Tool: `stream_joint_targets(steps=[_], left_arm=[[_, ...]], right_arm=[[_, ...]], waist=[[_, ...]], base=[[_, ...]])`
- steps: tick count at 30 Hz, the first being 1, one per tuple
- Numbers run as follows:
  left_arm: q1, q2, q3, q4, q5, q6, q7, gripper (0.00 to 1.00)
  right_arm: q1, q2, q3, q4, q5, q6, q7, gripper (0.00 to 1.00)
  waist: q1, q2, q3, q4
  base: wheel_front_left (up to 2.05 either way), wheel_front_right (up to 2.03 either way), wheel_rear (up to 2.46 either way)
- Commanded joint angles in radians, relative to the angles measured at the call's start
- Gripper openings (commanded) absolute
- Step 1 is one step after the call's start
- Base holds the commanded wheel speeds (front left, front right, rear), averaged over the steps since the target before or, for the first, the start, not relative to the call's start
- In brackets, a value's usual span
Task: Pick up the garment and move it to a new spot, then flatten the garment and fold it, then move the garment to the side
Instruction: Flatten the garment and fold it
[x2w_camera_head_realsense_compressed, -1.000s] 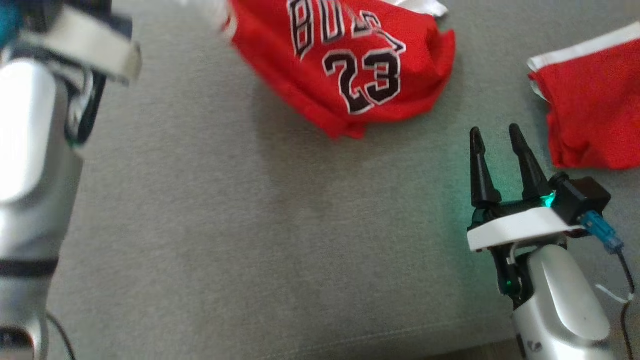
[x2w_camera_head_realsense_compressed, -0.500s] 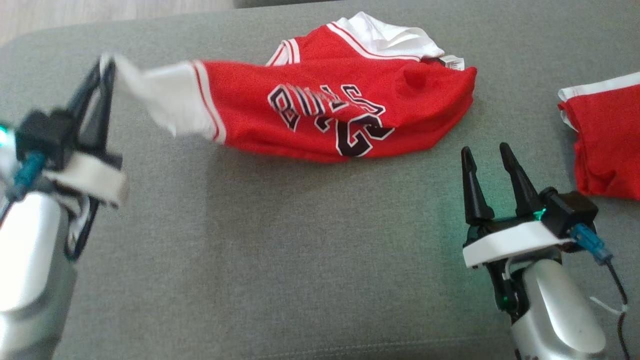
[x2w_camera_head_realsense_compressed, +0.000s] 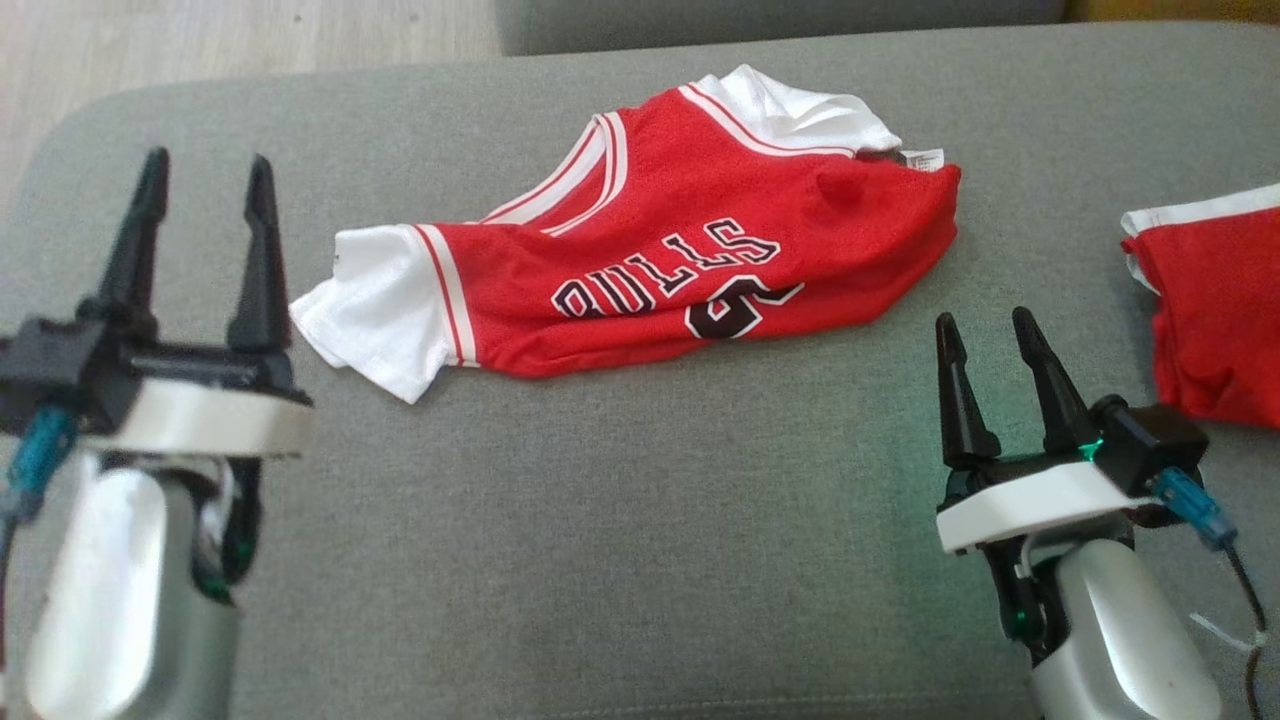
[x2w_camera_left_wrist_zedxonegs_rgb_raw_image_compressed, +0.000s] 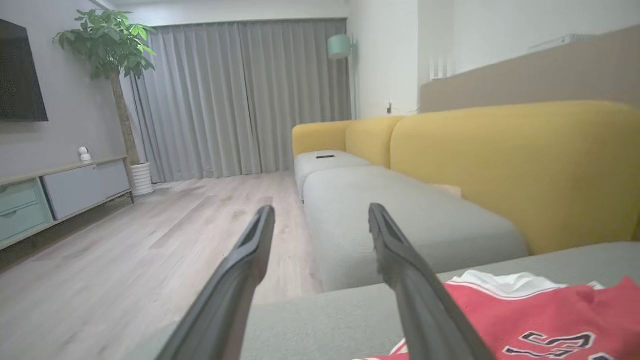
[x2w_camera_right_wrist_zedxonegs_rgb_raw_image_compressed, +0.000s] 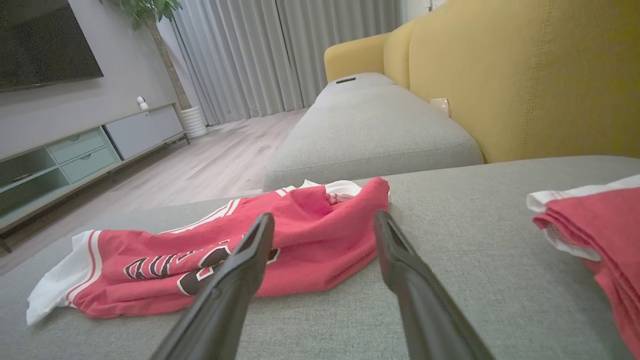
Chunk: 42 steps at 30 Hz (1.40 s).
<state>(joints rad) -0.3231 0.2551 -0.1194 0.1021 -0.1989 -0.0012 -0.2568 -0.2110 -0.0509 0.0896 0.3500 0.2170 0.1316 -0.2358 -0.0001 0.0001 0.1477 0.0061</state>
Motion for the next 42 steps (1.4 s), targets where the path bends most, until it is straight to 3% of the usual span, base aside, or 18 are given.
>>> stream_joint_targets(steps=[1,7,12,19,26,39,40,41,42], left_arm=[[0.014,-0.01,0.057,-0.07,-0.006,-0.007,-0.005,1.0],[0.133,-0.139,0.069,-0.128,0.001,-0.048,-0.005,1.0],[0.201,-0.186,0.053,-0.114,0.008,-0.074,-0.005,1.0],[0.191,-0.202,0.018,-0.095,0.027,-0.095,-0.005,1.0],[0.159,-0.204,-0.023,-0.076,0.018,-0.104,-0.005,1.0],[0.11,-0.205,-0.09,-0.05,-0.031,-0.085,-0.005,1.0],[0.109,-0.205,-0.091,-0.049,-0.032,-0.084,-0.005,1.0],[0.108,-0.205,-0.092,-0.049,-0.034,-0.083,-0.005,1.0],[0.108,-0.205,-0.092,-0.049,-0.035,-0.081,-0.005,1.0]], right_arm=[[0.003,0.001,0.019,-0.038,-0.002,-0.001,-0.001,1.0],[0.029,0.001,0.01,-0.045,0.011,-0.001,-0.005,1.0],[0.045,0.001,0.004,-0.048,0.012,-0.001,-0.006,1.0],[0.017,0.001,-0.022,-0.059,-0.02,-0.001,0.018,1.0],[-0.087,0.001,-0.029,-0.008,-0.098,-0.001,0.125,1.0],[-0.339,-0.066,-0.025,0.273,-0.071,-0.001,0.326,1.0],[-0.351,-0.074,-0.019,0.288,-0.064,-0.001,0.327,0.84],[-0.363,-0.083,-0.013,0.299,-0.063,-0.001,0.318,0.0],[-0.373,-0.091,-0.009,0.31,-0.063,-0.001,0.308,0.0]], waist=[[0.0001,-0.0001,-0.011,0.004],[0.0001,-0.0001,-0.034,0.012],[0.0001,-0.0001,-0.038,0.016],[0.0001,-0.0001,-0.008,0.046],[0.0001,-0.0001,0.042,0.097],[0.0001,-0.0001,0.116,0.231],[0.0001,-0.0001,0.118,0.237],[0.0001,-0.0001,0.118,0.241],[0.0001,-0.0001,0.118,0.244]], base=[[0.0,0.0,0.0],[0.0,0.0,0.0],[0.0,0.0,0.0],[0.0,0.0,0.0],[0.0,0.0,0.0],[0.0,0.0,0.0],[0.0,0.0,0.0],[0.0,0.0,0.0],[0.0,0.0,0.0]])
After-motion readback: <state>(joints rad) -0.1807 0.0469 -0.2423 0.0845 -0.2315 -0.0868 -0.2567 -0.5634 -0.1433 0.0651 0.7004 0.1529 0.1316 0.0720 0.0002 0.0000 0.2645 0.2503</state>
